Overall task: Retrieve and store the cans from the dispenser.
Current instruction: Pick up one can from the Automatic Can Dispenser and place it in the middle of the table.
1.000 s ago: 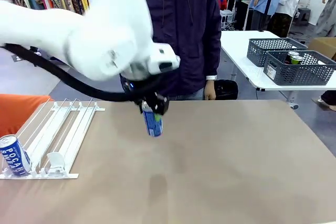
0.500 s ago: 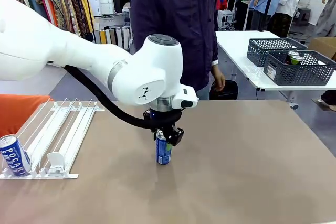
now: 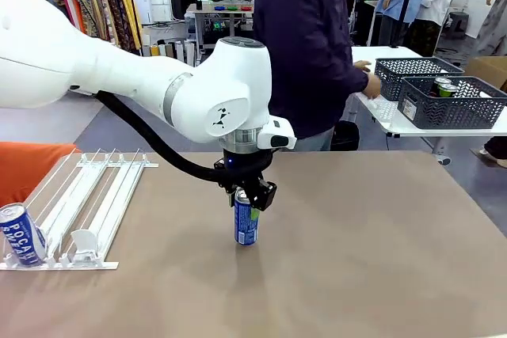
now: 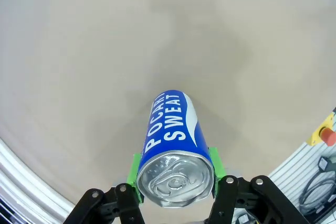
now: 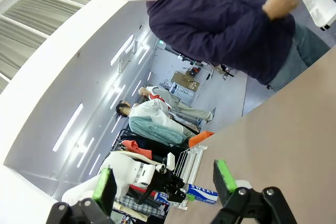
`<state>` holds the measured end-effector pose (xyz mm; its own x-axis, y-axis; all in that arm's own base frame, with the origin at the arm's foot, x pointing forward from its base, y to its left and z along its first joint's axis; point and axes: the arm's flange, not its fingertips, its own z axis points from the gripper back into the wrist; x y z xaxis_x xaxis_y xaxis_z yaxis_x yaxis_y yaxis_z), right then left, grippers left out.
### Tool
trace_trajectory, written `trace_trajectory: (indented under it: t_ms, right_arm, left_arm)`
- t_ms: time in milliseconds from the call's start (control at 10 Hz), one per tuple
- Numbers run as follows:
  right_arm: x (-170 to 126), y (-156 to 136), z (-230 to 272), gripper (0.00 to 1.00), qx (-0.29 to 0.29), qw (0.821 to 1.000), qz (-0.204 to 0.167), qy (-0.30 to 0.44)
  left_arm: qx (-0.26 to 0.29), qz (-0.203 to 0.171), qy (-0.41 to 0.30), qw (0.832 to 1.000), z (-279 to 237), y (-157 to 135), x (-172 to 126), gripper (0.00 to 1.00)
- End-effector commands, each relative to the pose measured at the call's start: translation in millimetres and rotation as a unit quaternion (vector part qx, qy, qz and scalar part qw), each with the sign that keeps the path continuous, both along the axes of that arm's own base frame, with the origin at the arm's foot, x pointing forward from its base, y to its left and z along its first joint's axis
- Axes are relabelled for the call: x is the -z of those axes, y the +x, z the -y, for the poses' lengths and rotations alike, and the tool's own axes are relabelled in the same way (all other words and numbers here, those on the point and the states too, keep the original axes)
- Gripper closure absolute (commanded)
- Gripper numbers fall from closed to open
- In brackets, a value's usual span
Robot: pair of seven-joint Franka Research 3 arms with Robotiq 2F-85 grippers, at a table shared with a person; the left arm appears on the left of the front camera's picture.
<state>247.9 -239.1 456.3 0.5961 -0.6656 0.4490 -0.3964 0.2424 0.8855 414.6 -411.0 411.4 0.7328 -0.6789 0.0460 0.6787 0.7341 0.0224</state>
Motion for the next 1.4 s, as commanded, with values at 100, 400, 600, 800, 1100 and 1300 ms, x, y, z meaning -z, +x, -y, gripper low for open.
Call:
trace_trajectory:
  t_ms: [100, 400, 600, 800, 1100, 1300]
  right_arm:
    - [-5.8, 1.7, -0.6, 0.00, 0.006, 1.000, 0.005, 0.012]
    - [-5.8, 1.7, -0.6, 0.00, 0.006, 1.000, 0.005, 0.012]
    - [-5.8, 1.7, -0.6, 0.00, 0.006, 1.000, 0.005, 0.012]
    - [-5.8, 1.7, -0.6, 0.00, 0.006, 1.000, 0.005, 0.012]
    - [-5.8, 1.7, -0.6, 0.00, 0.006, 1.000, 0.005, 0.012]
    - [-5.8, 1.7, -0.6, 0.00, 0.006, 1.000, 0.005, 0.012]
  left_arm:
    - [0.004, -0.005, -0.004, 1.000, -2.8, -0.4, -5.2, 0.00]
    - [-0.021, 0.030, -0.023, 0.999, -12.6, -2.8, -23.7, 0.00]
    - [-0.050, 0.059, -0.074, 0.994, -40.1, -17.5, -78.8, 0.00]
    - [-0.088, 0.036, -0.117, 0.989, -98.4, -32.1, -156.8, 0.00]
    - [-0.219, 0.012, -0.230, 0.948, -232.6, -34.6, -222.3, 0.00]
    - [-0.290, -0.008, -0.337, 0.895, -336.5, -39.5, -227.7, 0.00]
